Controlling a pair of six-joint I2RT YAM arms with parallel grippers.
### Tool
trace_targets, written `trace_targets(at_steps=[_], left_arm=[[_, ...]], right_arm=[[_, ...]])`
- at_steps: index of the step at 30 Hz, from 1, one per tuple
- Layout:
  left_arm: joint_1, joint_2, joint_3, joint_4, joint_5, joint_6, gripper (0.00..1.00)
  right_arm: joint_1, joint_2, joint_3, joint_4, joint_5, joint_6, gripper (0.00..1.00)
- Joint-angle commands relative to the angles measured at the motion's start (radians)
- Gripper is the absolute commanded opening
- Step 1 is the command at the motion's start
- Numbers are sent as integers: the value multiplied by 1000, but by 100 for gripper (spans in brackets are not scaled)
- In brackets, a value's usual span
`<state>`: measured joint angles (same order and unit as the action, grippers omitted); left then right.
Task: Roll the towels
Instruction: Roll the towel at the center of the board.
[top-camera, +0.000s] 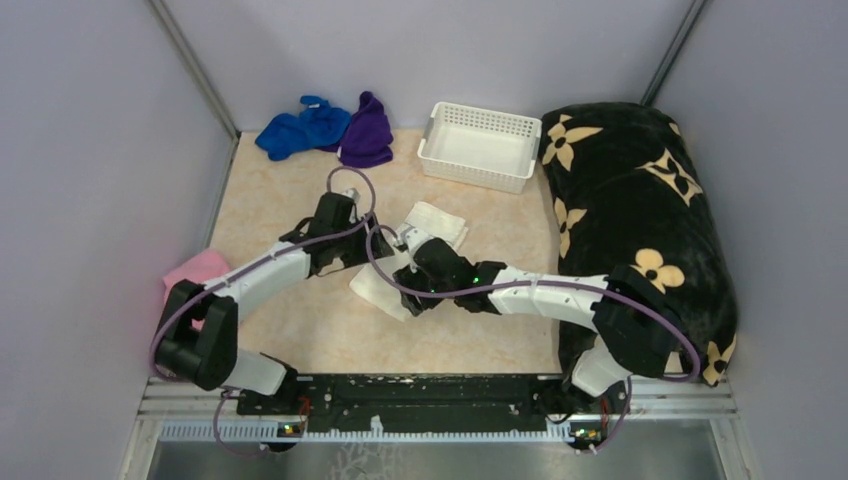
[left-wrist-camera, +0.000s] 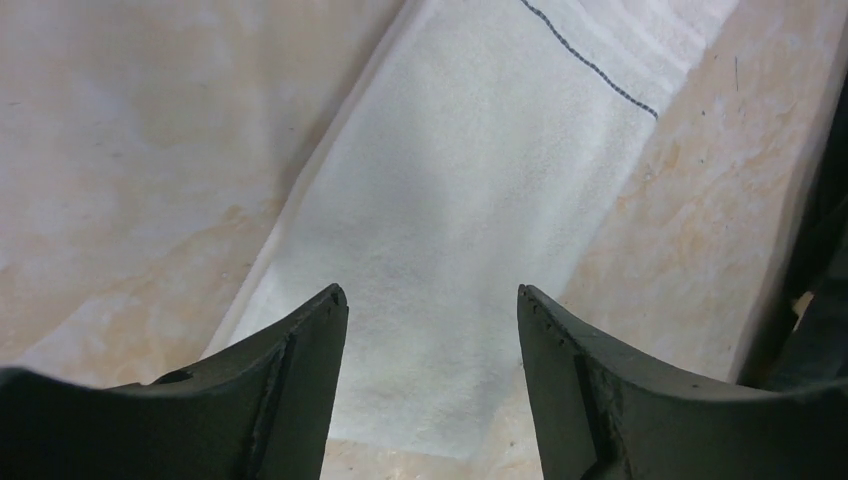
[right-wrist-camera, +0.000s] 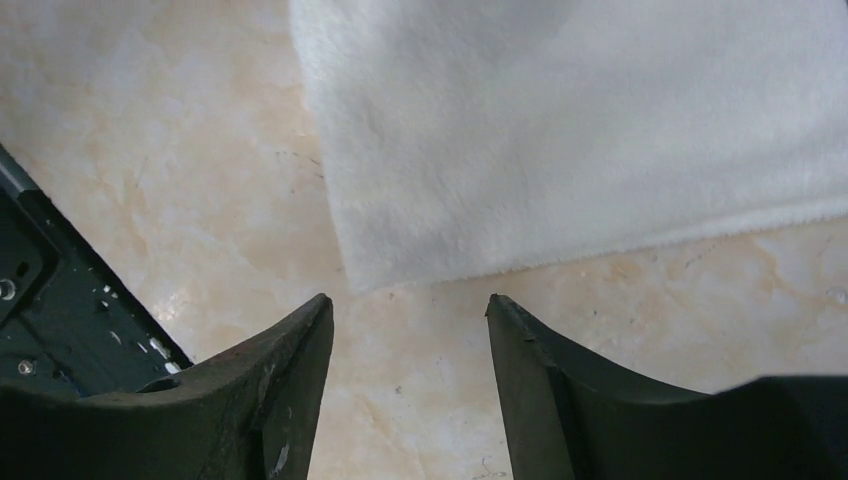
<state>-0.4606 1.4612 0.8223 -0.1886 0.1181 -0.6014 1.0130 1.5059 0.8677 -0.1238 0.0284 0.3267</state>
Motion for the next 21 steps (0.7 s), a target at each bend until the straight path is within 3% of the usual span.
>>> trace_targets(at_steps=[1, 8, 13, 21], left_arm=[[68, -72, -25, -122, -40, -55, 70], [247, -204, -167, -143, 66, -77, 70], [271, -280, -215, -165, 56, -84, 70], [272, -240, -258, -158, 97, -127, 69]], right_arm=[[59, 35, 108, -20, 54, -139, 59], [129, 184, 219, -42, 88, -224, 57], [149, 256, 251, -58, 102, -254, 55], [198, 356, 256, -111, 140, -270, 52]])
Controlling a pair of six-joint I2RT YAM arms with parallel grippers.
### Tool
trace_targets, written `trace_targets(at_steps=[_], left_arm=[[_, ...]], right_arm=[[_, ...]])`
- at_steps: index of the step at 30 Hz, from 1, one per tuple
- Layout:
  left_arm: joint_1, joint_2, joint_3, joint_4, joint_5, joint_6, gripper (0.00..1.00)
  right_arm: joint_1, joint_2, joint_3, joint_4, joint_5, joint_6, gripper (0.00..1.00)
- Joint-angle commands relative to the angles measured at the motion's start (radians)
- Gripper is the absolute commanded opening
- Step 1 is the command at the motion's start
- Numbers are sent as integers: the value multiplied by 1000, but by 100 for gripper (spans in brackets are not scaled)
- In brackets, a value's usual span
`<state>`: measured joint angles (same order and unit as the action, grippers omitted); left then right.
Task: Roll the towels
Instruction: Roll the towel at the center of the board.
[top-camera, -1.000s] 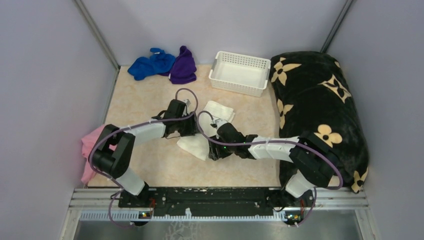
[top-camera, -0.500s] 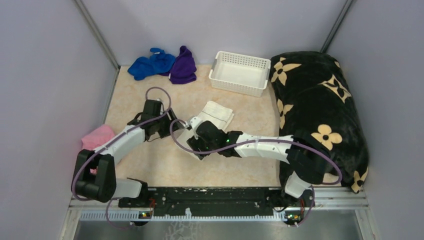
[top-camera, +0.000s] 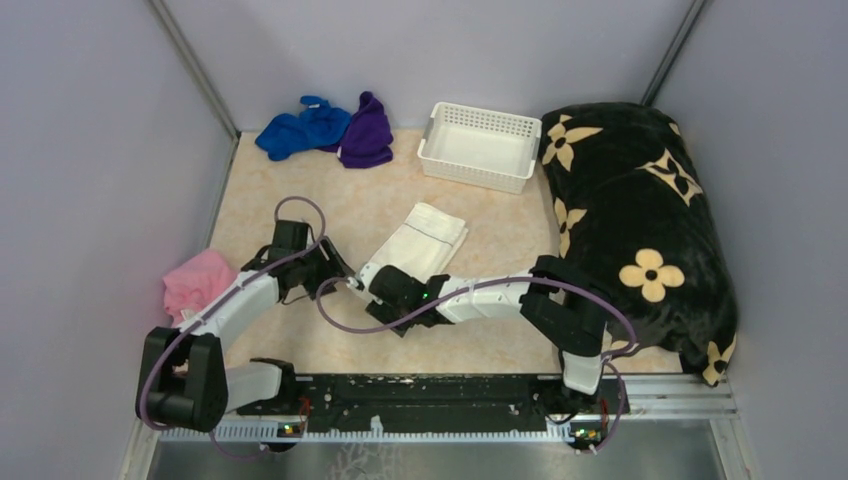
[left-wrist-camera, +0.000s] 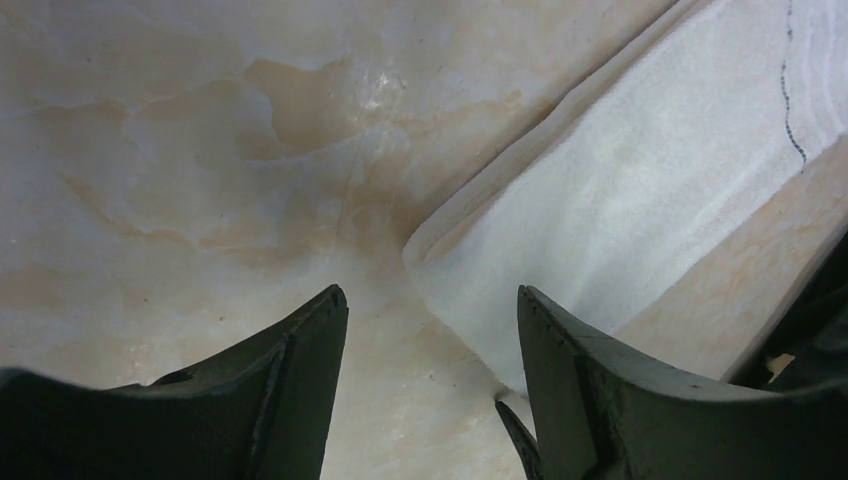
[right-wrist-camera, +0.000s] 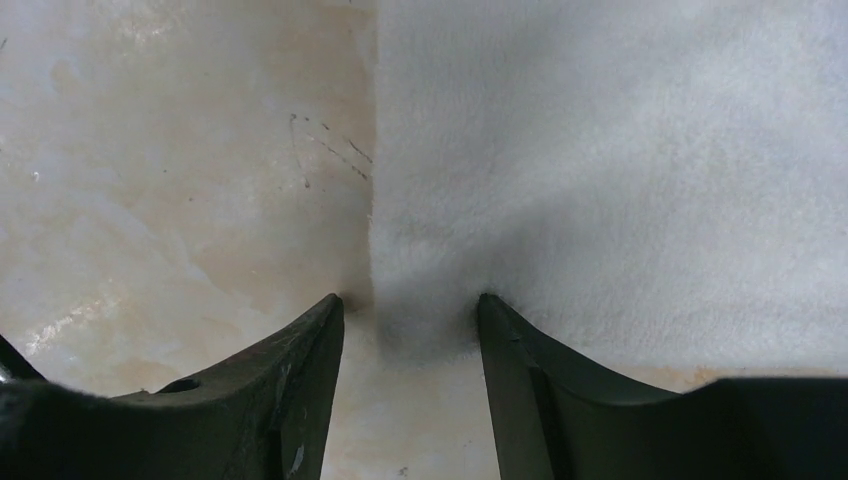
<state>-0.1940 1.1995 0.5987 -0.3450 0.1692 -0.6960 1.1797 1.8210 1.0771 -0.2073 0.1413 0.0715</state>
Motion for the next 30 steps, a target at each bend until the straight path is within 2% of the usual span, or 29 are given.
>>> trace_targets(at_steps=[1, 5, 8, 10, 17, 26, 30], left_arm=[[5, 28, -47, 14, 59, -42, 68], [4, 39, -89, 44, 93, -81, 68], [2, 29, -103, 35, 93, -97, 68], [1, 13, -115, 27, 94, -117, 67], [-18, -43, -141, 18, 105, -211, 67], [-92, -27, -173, 71, 77, -363, 66], [-133, -1, -166, 91, 34, -404, 62]], right_arm=[[33, 55, 47, -37, 36, -13, 51], [41, 104, 54, -98, 133, 6, 48], [40, 101, 39, -111, 157, 28, 35], [38, 79, 23, -86, 118, 46, 25], [-7, -12, -44, 66, -60, 179, 5], [-35, -39, -96, 167, -109, 308, 2], [-48, -48, -118, 198, -118, 345, 4]])
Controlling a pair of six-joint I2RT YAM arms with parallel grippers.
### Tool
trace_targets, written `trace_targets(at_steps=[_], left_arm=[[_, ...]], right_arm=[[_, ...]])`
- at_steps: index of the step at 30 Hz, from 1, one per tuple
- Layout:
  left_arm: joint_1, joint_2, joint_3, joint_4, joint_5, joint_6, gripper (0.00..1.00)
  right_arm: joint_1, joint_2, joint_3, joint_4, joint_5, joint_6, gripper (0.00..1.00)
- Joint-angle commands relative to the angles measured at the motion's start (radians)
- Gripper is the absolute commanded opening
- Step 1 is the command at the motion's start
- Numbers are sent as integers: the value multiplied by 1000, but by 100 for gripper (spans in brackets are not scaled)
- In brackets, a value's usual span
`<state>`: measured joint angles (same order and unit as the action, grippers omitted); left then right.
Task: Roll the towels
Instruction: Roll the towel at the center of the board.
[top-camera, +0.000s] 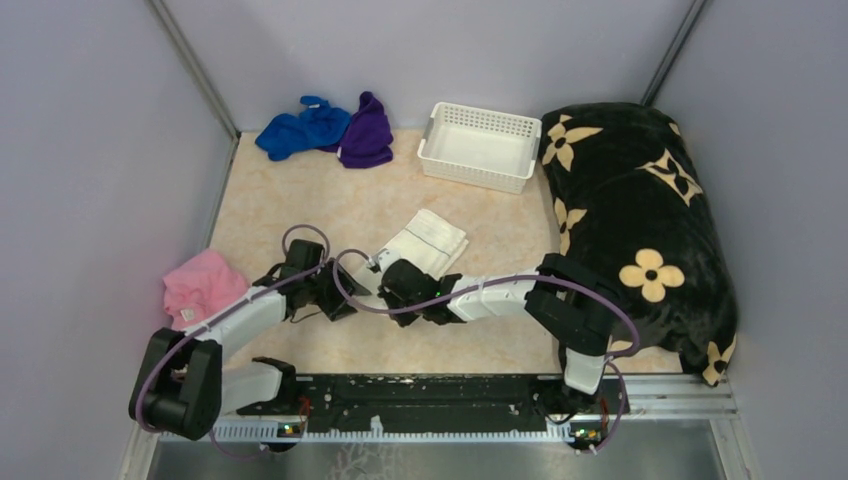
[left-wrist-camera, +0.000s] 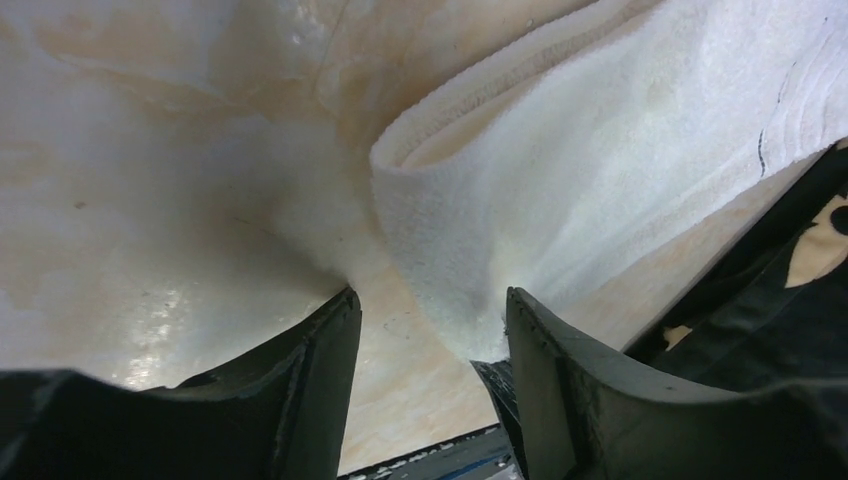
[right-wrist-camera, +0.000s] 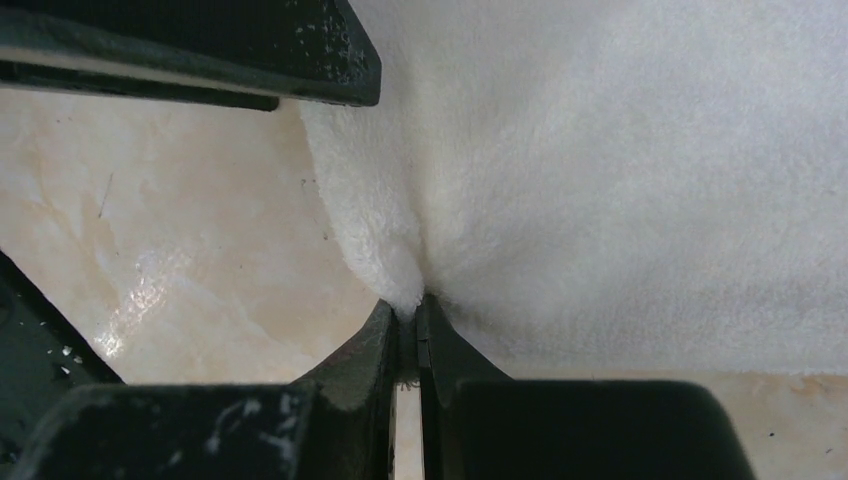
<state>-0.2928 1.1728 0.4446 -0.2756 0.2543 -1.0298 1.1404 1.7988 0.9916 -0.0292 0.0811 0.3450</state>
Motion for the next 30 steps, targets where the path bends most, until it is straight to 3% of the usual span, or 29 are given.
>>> trace_targets(at_steps=[1, 19, 23, 30], left_arm=[[-41, 36, -7, 22, -66, -75, 60], [-33, 206, 138, -35, -246, 2, 26], [-25, 192, 176, -97, -294, 44, 29], [-22, 121, 203, -104, -276, 131, 52]], right_arm=[[-13, -30, -39, 28, -63, 79, 4], [-53, -102, -120, 93, -148, 110, 2], [-92, -108, -131, 114, -225, 135, 1], [-209, -69, -153, 202, -467, 247, 0]])
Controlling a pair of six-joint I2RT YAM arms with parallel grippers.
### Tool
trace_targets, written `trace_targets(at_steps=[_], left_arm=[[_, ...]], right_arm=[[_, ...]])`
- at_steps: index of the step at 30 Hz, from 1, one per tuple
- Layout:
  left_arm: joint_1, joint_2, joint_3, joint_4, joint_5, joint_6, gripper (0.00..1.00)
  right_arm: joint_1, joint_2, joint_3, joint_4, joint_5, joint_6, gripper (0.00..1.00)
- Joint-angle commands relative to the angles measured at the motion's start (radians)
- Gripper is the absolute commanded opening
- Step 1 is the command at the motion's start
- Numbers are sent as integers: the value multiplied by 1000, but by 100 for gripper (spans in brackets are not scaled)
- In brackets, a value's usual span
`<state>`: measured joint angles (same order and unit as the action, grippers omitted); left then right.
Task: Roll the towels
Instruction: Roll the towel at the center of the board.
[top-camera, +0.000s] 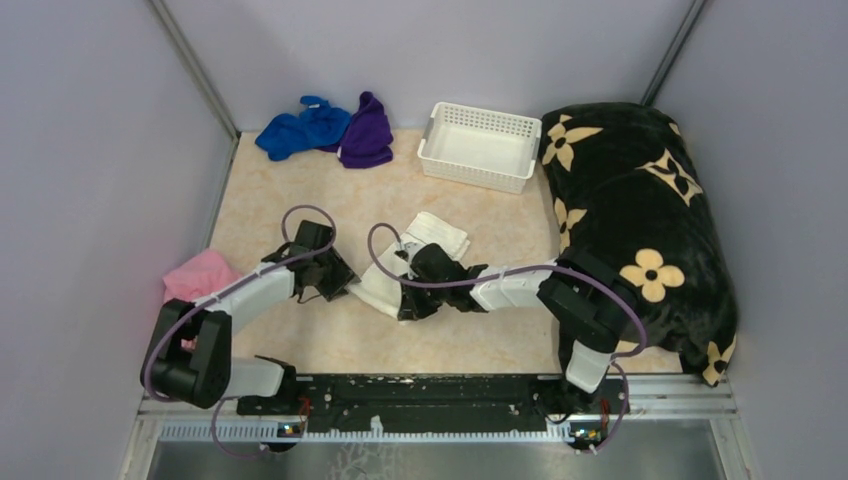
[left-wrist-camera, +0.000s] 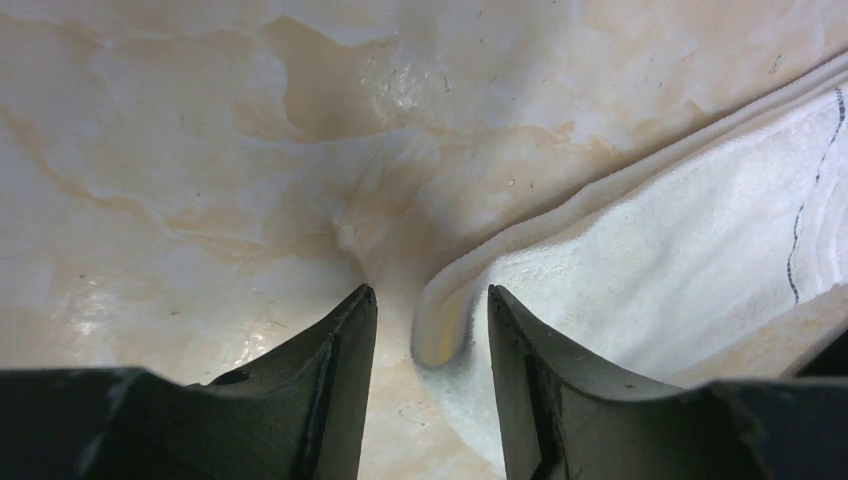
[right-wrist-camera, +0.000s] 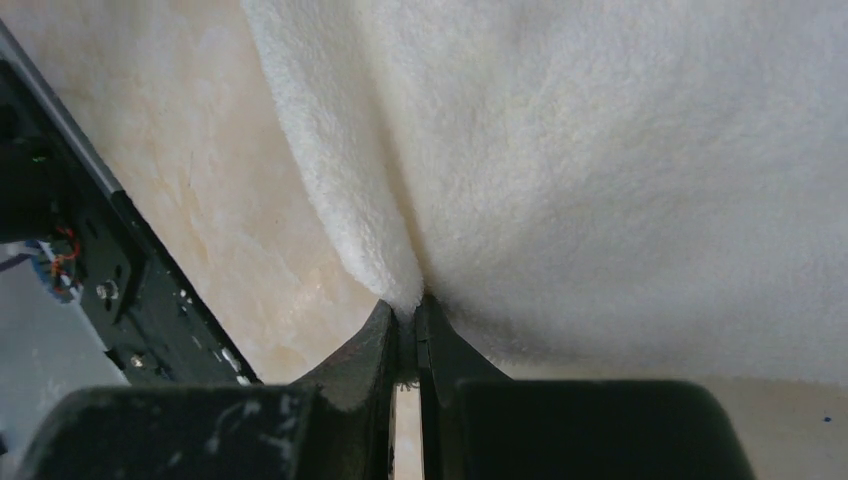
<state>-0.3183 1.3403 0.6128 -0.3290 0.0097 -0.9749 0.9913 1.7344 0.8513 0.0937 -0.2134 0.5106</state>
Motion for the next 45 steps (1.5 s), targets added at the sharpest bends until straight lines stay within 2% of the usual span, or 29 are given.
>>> trace_targets(at_steps=[1, 10, 14, 17, 23, 31, 37, 40, 45], left_arm=[[4, -64, 35, -59, -26, 91, 54], [8, -286, -46, -150, 7, 196, 64], [9, -376, -141, -82, 99, 202, 65], [8, -399, -206, 35, 182, 195, 65], [8, -294, -226, 205, 289, 170, 65], [8, -118, -180, 298, 263, 148, 65], [8, -19, -145, 290, 237, 158, 62], [8, 15, -148, 296, 232, 158, 59], [8, 72, -155, 315, 248, 156, 55]], right_arm=[[-77, 3, -17, 99, -208, 102, 0], [-194, 67, -35, 165, -400, 204, 0], [-231, 97, -56, 200, -445, 248, 0], [-250, 112, -68, 216, -459, 267, 0], [-268, 137, -79, 241, -475, 296, 0], [-272, 121, -37, 155, -447, 250, 6], [-268, 30, 36, -58, -352, 124, 20], [-244, -35, 97, -204, -241, 34, 28], [-140, -109, 219, -411, 32, -103, 36]])
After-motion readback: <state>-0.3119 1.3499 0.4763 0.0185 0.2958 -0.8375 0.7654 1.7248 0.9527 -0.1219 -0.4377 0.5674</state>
